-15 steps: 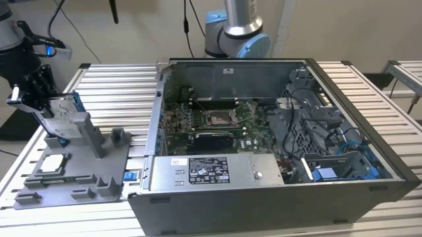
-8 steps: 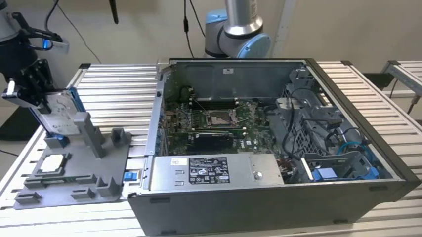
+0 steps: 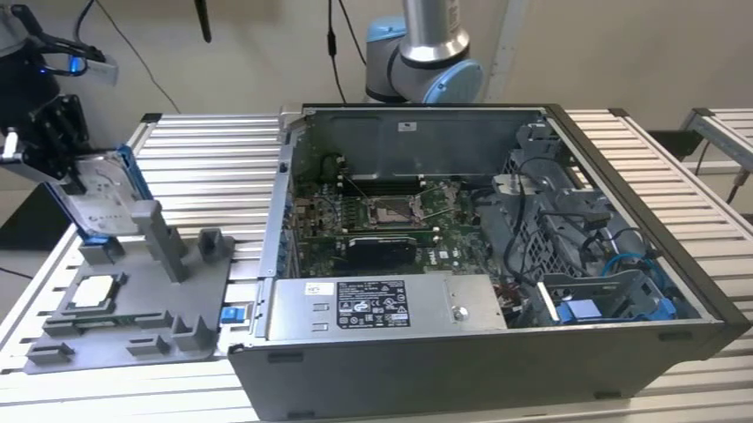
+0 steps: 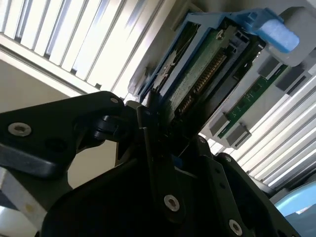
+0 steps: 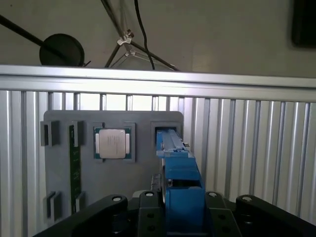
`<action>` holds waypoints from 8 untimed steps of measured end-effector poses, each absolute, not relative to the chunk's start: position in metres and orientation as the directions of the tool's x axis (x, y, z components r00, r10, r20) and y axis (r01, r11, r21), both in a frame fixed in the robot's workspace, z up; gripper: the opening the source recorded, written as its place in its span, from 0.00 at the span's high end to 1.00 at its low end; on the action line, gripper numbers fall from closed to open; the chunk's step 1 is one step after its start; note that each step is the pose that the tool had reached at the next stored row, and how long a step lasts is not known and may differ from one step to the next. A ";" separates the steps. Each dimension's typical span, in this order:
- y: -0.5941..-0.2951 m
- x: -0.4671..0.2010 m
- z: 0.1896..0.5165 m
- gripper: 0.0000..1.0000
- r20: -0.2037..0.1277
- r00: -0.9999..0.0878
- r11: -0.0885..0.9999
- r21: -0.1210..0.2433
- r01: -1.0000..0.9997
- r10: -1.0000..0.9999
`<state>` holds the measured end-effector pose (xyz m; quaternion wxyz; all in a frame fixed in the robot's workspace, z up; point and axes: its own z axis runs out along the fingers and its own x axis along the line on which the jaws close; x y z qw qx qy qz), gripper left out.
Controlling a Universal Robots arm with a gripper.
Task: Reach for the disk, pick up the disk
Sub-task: 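Pick up the disk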
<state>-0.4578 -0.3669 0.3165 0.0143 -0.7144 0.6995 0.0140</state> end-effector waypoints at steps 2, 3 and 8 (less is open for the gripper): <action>-0.367 -0.458 0.320 1.00 -0.040 0.021 -0.021 -0.001 -1.000 -0.999; -0.367 -0.458 0.321 1.00 -0.040 0.021 -0.021 -0.001 -1.000 -0.999; -0.367 -0.458 0.328 1.00 -0.040 0.021 -0.021 -0.001 -1.000 -0.999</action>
